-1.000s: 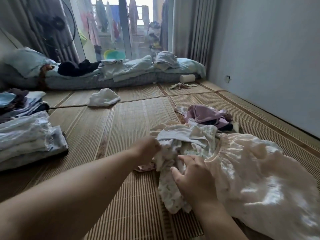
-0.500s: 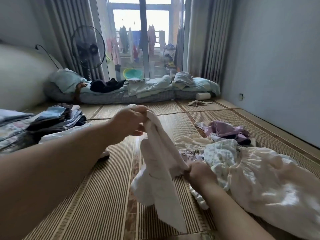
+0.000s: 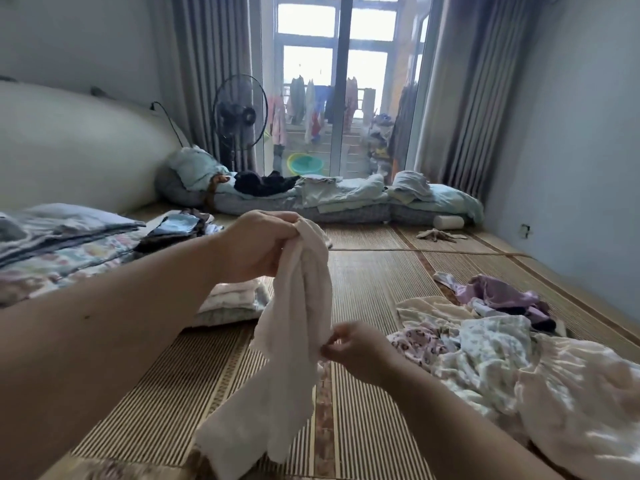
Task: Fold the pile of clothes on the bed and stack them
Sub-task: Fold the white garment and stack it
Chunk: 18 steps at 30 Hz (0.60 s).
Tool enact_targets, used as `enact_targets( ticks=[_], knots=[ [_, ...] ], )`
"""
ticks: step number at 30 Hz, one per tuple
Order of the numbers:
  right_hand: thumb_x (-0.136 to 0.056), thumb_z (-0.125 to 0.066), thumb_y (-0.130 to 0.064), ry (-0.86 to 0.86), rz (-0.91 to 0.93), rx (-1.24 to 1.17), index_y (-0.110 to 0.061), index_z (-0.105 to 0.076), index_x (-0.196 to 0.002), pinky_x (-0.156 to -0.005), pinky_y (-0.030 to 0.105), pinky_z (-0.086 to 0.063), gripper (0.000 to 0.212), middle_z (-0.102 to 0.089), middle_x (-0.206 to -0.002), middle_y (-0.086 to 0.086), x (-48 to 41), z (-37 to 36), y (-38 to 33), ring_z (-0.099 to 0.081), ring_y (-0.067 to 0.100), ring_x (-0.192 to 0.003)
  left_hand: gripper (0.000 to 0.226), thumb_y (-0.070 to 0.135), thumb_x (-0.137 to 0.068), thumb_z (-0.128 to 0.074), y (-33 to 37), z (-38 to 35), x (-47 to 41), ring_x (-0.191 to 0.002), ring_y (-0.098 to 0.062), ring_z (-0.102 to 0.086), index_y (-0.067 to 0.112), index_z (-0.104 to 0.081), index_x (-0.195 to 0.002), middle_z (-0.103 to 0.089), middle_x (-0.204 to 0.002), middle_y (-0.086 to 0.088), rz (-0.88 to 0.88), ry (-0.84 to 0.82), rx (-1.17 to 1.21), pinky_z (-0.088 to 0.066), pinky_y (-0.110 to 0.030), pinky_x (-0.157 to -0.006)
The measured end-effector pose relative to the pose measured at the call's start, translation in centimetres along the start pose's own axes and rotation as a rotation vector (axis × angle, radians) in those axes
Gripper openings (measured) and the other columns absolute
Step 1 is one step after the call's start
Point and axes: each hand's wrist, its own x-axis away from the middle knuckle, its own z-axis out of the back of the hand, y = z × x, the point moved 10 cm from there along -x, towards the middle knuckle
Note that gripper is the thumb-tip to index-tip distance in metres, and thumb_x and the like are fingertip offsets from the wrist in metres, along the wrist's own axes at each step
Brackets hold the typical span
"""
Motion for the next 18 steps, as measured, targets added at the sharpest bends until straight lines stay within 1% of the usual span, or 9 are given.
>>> enact_targets(
  ticks=[2,4,7,8,10,13,15,16,18],
  knots=[
    [-0.085,-0.063,-0.007,0.074,-0.049,-0.095,-0.015,-0.061,-0.069,-0.056,0.025,-0.044,0.018,-0.059,-0.068,0.001,-0.1,1.5,0.6,-0.053,0.013,-0.061,0.041,-0.002,-0.092,-0.037,0.8,2.6,1.1,-0.063,-0.02,-0.06,0.015,-0.07,-0.075,-0.062,-0.073,-0.008,-0.032,0.063,0.05,-0.051,-0.028,-0.057],
    [-0.086,-0.054,0.0,0.172,-0.092,-0.337,-0.01,-0.056,-0.071,-0.055,0.027,-0.035,0.018,-0.051,-0.068,0.006,0.2,4.1,0.8,-0.046,0.019,-0.065,0.031,-0.002,-0.092,-0.038,0.7,5.6,1.8,-0.066,-0.023,-0.057,0.011,-0.065,-0.083,-0.059,-0.077,-0.012,-0.029,0.166,0.002,-0.048,-0.03,-0.061],
    [-0.09,-0.049,-0.005,0.272,-0.06,-0.519,-0.015,-0.055,-0.076,-0.061,0.029,-0.041,0.018,-0.051,-0.071,0.005,0.6,8.1,-2.2,-0.05,0.018,-0.065,0.028,-0.006,-0.088,-0.04,-0.5,10.0,3.1,-0.062,-0.021,-0.05,0.011,-0.061,-0.081,-0.054,-0.077,-0.012,0.068,0.347,-0.272,-0.04,-0.026,-0.057],
    [-0.09,-0.049,-0.006,0.274,-0.018,-0.543,-0.016,-0.055,-0.076,-0.06,0.029,-0.044,0.018,-0.051,-0.069,0.004,0.7,9.0,-3.9,-0.052,0.015,-0.062,0.028,-0.008,-0.087,-0.042,-1.1,10.3,3.3,-0.064,-0.02,-0.051,0.011,-0.063,-0.086,-0.056,-0.081,-0.012,0.127,0.338,-0.37,-0.039,-0.025,-0.057],
    [-0.09,-0.052,-0.002,0.247,0.118,-0.495,-0.015,-0.057,-0.076,-0.049,0.02,-0.045,0.02,-0.051,-0.066,0.001,1.1,10.3,-8.3,-0.052,0.006,-0.05,0.033,-0.007,-0.088,-0.05,-2.0,8.7,3.3,-0.079,-0.014,-0.056,0.011,-0.06,-0.113,-0.06,-0.106,-0.011,0.229,0.195,-0.484,-0.042,-0.024,-0.063],
    [-0.087,-0.062,-0.001,0.187,0.299,-0.186,-0.016,-0.065,-0.075,-0.043,0.017,-0.042,0.019,-0.056,-0.063,-0.001,1.8,10.1,-14.2,-0.05,0.0,-0.045,0.059,-0.002,-0.081,-0.067,-1.4,2.0,2.7,-0.099,0.0,-0.059,0.018,-0.047,-0.133,-0.055,-0.129,-0.004,0.098,-0.108,-0.373,-0.049,-0.011,-0.073],
    [-0.084,-0.068,-0.005,0.177,0.339,-0.068,-0.019,-0.066,-0.076,-0.047,0.019,-0.045,0.016,-0.06,-0.066,-0.001,2.1,9.5,-16.2,-0.054,0.003,-0.049,0.052,0.003,-0.079,-0.072,-0.5,-2.6,2.2,-0.1,-0.001,-0.063,0.019,-0.054,-0.124,-0.066,-0.115,0.0,-0.047,-0.214,-0.36,-0.05,-0.012,-0.077],
    [-0.082,-0.071,-0.009,0.214,0.345,-0.049,-0.02,-0.065,-0.078,-0.05,0.021,-0.047,0.014,-0.061,-0.069,-0.002,2.3,9.6,-16.6,-0.056,0.005,-0.053,0.037,0.008,-0.08,-0.073,-0.1,-3.9,1.6,-0.09,0.004,-0.064,0.021,-0.058,-0.112,-0.07,-0.099,0.006,-0.103,-0.182,-0.498,-0.048,-0.008,-0.072],
    [-0.083,-0.072,-0.022,0.36,0.3,-0.127,-0.021,-0.062,-0.085,-0.061,0.03,-0.053,0.01,-0.064,-0.082,0.0,3.0,10.7,-15.8,-0.062,0.014,-0.069,0.016,0.029,-0.083,-0.071,1.8,-5.1,0.9,-0.064,0.006,-0.058,0.028,-0.055,-0.084,-0.06,-0.068,0.013,-0.218,-0.03,-0.944,-0.04,-0.002,-0.053]
  ],
)
